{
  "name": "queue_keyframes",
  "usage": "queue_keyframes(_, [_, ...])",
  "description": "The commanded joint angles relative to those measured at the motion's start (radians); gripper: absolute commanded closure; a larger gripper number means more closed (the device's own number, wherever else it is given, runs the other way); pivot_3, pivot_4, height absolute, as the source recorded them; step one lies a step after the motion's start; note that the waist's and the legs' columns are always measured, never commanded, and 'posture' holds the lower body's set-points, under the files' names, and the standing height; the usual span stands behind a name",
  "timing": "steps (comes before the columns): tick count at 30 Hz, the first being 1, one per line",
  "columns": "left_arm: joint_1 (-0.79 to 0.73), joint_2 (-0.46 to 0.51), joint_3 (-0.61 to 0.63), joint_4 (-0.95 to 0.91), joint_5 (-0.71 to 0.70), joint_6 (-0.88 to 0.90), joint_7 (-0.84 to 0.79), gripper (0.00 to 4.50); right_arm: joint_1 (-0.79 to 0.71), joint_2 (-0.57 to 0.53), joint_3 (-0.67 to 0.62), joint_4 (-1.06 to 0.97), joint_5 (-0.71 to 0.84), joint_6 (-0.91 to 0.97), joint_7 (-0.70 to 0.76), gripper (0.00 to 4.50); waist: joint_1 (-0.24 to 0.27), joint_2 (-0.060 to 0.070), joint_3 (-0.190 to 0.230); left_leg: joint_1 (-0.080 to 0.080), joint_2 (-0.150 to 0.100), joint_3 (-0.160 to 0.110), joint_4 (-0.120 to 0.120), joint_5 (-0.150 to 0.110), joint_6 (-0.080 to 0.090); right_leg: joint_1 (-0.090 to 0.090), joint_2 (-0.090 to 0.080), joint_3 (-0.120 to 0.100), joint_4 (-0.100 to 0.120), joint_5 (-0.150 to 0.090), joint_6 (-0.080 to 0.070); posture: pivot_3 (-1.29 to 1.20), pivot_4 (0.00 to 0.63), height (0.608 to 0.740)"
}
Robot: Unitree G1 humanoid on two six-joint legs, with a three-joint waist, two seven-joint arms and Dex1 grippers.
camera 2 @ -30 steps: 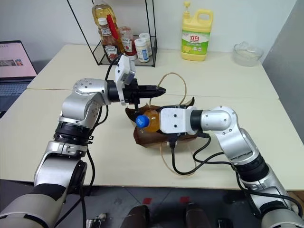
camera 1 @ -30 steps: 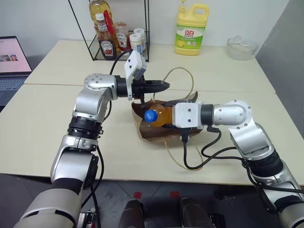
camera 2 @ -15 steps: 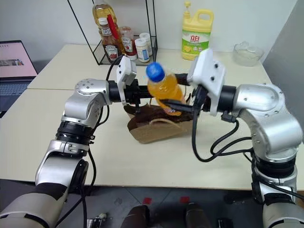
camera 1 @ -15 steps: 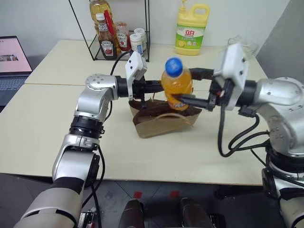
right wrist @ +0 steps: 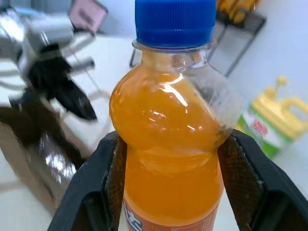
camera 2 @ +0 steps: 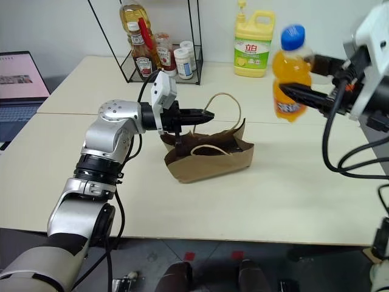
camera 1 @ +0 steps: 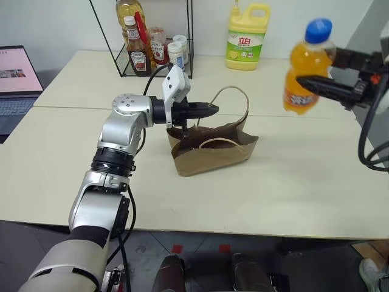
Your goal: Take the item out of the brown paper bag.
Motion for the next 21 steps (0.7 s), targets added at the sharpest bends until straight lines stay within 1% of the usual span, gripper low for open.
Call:
queue_keyframes(1, [-0.027,-0.002,0.016,-0.022,-0.01,-0.01,-0.006,4.5,0.178,-0.106,0.056,0.041,-0.187,-0.261,0.023,2.09,0.002,0.0,0.0,0.0,0.0,0.0,0.0,0.0,0.0,0.0,0.0,0.0,0.0,0.0,0.0,0.0,0.15,0.74])
queue_keyframes(3, [-0.027,-0.004,0.017,-0.03,-0.013,-0.006,-0.007,4.5,0.292,-0.175,0.144,0.098,-0.353,-0.472,0.002,2.09,0.002,0.0,0.0,0.0,0.0,0.001,0.0,0.0,0.0,0.0,0.0,0.0,0.0,0.0,0.0,0.0,0.15,0.74])
queue_keyframes(4, [-0.027,-0.004,0.018,-0.033,-0.013,-0.005,-0.007,4.5,0.321,-0.197,0.169,0.123,-0.4,-0.54,-0.007,2.09,0.002,0.0,0.0,0.0,0.0,0.001,0.001,0.0,0.0,0.0,0.0,0.0,0.0,0.0,0.0,0.0,0.15,0.74])
queue_keyframes(7, [-0.023,-0.004,0.019,-0.046,-0.015,0.001,-0.007,4.5,0.371,-0.254,0.291,0.249,-0.6,-0.772,-0.074,2.09,-0.001,0.004,0.002,0.0,-0.001,0.002,0.001,0.0,0.0,-0.001,-0.001,0.002,0.001,0.0,0.0,0.0,0.15,0.74])
queue_keyframes(9, [-0.02,-0.003,0.02,-0.053,-0.016,0.005,-0.006,4.5,0.384,-0.252,0.368,0.308,-0.702,-0.859,-0.109,2.09,-0.008,0.005,0.003,0.0,-0.001,0.002,0.001,0.0,0.0,-0.001,0.0,0.002,0.001,0.0,0.0,0.0,0.15,0.74])
queue_keyframes(13, [-0.016,-0.002,0.022,-0.06,-0.015,0.008,-0.005,4.5,0.374,-0.19,0.465,0.359,-0.814,-0.926,-0.142,2.09,-0.016,0.005,0.003,0.0,0.0,0.002,0.0,0.002,-0.004,-0.001,0.0,0.002,0.001,0.0,0.0,0.0,0.15,0.74])
queue_keyframes(16, [-0.011,-0.001,0.023,-0.065,-0.015,0.009,-0.004,4.5,0.36,-0.136,0.505,0.38,-0.852,-0.921,-0.14,2.09,-0.016,0.005,0.003,0.0,0.0,0.002,0.001,0.002,-0.004,-0.001,0.0,0.002,0.001,0.0,0.0,0.0,0.15,0.74])
queue_keyframes(21, [-0.007,0.001,0.025,-0.07,-0.014,0.011,-0.001,4.5,0.356,-0.089,0.504,0.376,-0.856,-0.896,-0.101,2.09,-0.016,0.005,0.003,0.001,0.0,0.002,0.001,0.002,-0.004,0.001,0.0,0.002,0.001,0.0,0.0,0.0,0.15,0.74])
